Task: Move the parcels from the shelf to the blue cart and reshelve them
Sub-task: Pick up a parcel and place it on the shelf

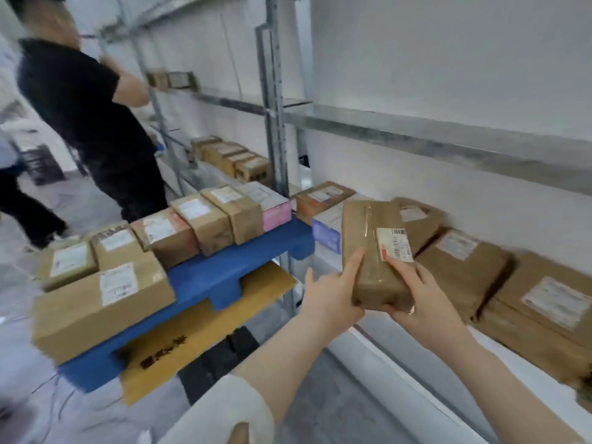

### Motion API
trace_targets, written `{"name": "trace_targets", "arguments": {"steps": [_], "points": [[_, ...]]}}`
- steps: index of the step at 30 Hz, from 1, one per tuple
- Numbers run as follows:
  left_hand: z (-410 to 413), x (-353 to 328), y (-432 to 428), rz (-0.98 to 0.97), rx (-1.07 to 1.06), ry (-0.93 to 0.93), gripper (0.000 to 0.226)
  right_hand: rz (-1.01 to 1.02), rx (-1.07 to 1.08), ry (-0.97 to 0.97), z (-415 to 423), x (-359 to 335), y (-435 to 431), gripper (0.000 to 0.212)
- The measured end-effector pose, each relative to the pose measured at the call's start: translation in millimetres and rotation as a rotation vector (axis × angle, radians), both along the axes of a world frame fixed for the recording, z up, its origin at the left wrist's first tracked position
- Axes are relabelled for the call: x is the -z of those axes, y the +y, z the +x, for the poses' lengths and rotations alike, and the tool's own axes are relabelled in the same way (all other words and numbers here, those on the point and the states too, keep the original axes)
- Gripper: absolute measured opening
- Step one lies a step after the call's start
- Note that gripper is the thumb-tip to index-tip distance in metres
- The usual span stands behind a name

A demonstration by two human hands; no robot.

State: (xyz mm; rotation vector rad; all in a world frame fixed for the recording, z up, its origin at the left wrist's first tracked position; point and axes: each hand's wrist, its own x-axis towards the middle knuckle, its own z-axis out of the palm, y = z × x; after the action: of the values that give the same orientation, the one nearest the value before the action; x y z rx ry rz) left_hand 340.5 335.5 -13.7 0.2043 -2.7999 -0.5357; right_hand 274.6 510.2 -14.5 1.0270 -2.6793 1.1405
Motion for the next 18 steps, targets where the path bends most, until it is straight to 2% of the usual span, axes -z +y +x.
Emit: {"name": "trace_targets", "arguments": {"steps": [6,9,18], "points": [[45,25,-94,0.051,-0.202,0.022,0.09,-0.021,-0.24,-0.02,4,27,-116,0.086],[66,38,-123,0.073,-0.288,0.022,0.092,-0.002,-0.352,-0.015,6,38,-156,0.092],[97,84,-166,0.145,-0.573,-0.045,0.101,0.113,-0.661,-0.114,-2,70,-243,0.088]]}}
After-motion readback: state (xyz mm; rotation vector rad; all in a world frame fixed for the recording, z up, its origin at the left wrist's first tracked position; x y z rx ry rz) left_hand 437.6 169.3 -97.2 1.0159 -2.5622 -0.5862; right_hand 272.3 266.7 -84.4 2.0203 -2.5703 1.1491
